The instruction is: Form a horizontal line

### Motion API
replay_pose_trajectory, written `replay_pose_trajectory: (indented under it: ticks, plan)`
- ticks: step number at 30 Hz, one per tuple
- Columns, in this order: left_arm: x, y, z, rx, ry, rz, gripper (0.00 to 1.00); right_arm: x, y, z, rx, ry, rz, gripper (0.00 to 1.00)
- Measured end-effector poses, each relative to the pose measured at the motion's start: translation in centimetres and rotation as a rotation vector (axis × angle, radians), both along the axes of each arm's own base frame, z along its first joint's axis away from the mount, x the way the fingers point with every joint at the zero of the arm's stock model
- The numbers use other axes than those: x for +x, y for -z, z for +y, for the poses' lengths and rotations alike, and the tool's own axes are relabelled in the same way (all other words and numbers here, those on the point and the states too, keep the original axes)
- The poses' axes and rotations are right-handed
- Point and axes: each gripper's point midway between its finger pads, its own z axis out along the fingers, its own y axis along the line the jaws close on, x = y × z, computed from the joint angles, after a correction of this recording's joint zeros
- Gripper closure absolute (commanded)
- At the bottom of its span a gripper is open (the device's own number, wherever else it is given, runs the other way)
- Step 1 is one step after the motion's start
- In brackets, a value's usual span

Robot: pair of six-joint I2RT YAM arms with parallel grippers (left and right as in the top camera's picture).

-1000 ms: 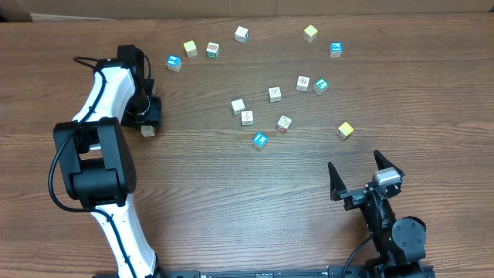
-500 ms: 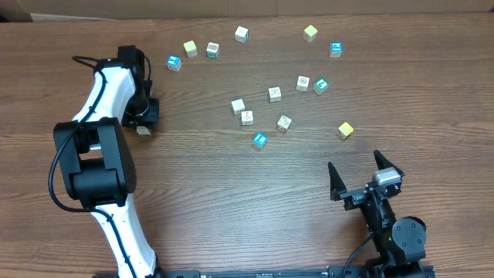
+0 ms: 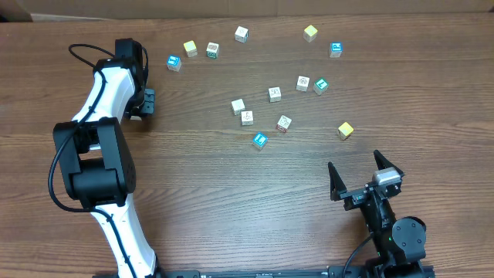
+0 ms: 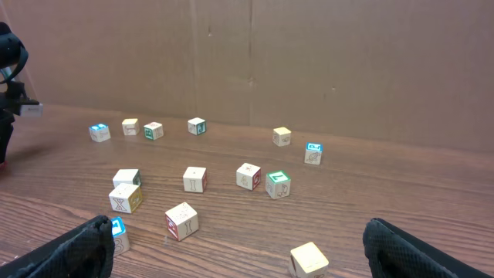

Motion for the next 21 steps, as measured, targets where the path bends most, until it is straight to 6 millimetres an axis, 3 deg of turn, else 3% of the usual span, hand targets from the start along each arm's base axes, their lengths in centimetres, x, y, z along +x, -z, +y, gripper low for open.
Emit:
replay_pose_trajectory:
  ticks: [13,21]
  plan:
    - [-1.7,0.3,3.1,-0.033,-0.073,0.038,0.71,0.0,0.0,0.0,0.000,-0.001,0.001,0.00]
    - [-1.6,0.4,2.7,-0.072,-0.034,0.039,0.70,0.0,0.0,0.0,0.000,0.000,0.000,0.00]
